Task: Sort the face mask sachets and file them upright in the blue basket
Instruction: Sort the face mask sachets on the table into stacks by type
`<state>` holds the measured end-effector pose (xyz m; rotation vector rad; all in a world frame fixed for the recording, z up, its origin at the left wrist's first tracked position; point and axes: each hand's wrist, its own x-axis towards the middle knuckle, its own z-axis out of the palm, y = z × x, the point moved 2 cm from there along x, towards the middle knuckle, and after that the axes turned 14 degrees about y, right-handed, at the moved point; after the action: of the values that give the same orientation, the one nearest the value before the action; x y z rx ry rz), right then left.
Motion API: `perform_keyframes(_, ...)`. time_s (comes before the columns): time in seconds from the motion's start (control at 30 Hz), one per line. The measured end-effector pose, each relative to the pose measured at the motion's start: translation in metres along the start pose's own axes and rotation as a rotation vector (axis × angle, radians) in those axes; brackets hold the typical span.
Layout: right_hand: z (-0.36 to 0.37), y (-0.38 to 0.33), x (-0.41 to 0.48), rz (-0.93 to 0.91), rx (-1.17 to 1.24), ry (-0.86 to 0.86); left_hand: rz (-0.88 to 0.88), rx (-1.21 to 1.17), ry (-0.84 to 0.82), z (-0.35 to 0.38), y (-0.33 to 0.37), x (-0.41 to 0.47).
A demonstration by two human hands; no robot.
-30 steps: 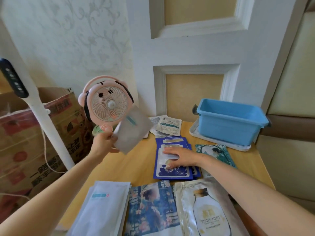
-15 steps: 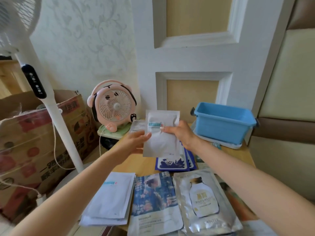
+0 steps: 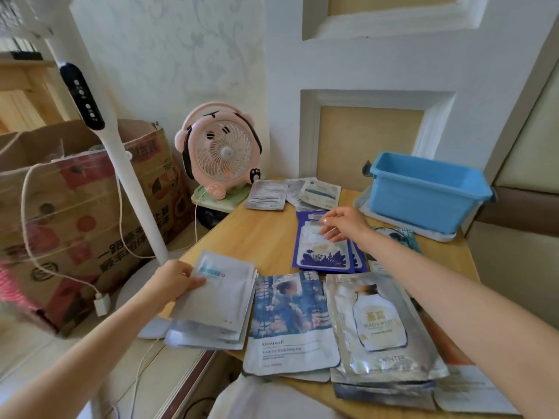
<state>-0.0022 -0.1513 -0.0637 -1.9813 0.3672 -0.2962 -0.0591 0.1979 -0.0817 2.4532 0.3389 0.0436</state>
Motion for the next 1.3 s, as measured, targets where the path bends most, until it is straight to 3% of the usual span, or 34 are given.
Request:
perform_keyframes(0.17,0.046,-0.013,0.027,-0.121,-0.104,-0.016,0.039,0.327,0.013,-0.004,-0.003,0.002)
perform_keyframes(0.23,0.07,-0.019,0.043,-0.293,-0.294,-0.041,0.172,0.54,0.118,-0.01,0.007,0.006)
perform_keyframes(0.3,0.095,-0.022,0.058,-0.421,-0.445,-0.09,0.406,0.588,0.189,-0.01,0.021,0.012)
perform_keyframes(0.4,0.13,-0.02,0.083,-0.526,-0.605,-0.101,0.655,0.595,-0.057,0.003,0.039,0.018)
perform_keyframes(0.5,0.148,-0.016,0.1,-0.613,-0.843,-0.069,0.588,0.672,-0.403,0.014,0.043,0.022)
perform_keyframes(0.73,0.163,-0.022,0.118,-0.818,-1.093,0.047,0.521,0.788,-0.518,0.03,0.049,0.029)
perform_keyframes(0.8,0.16,-0.032,0.113,-0.816,-1.005,0.021,0.508,0.776,-0.52,0.031,0.048,0.029)
perform_keyframes(0.87,0.149,-0.048,0.097,-0.783,-0.742,0.004,0.491,0.774,-0.517,0.032,0.048,0.029)
perform_keyframes(0.93,0.13,-0.067,0.071,-0.615,-0.252,-0.045,0.475,0.808,-0.508,0.033,0.049,0.027)
perform_keyframes(1.03,0.088,-0.086,0.028,-0.204,0.495,-0.206,0.484,0.834,-0.466,0.03,0.057,0.022)
perform_keyframes(1.1,0.063,-0.092,0.0,-0.047,0.752,-0.333,0.48,0.579,-0.345,0.026,0.069,0.019)
perform_keyframes(1.2,0.042,-0.091,-0.037,0.08,0.917,-0.405,0.436,-0.44,-0.251,0.022,0.096,-0.003)
perform_keyframes(1.3,0.037,-0.082,-0.065,0.134,0.898,-0.464,0.375,-0.959,-0.04,0.024,0.122,-0.031)
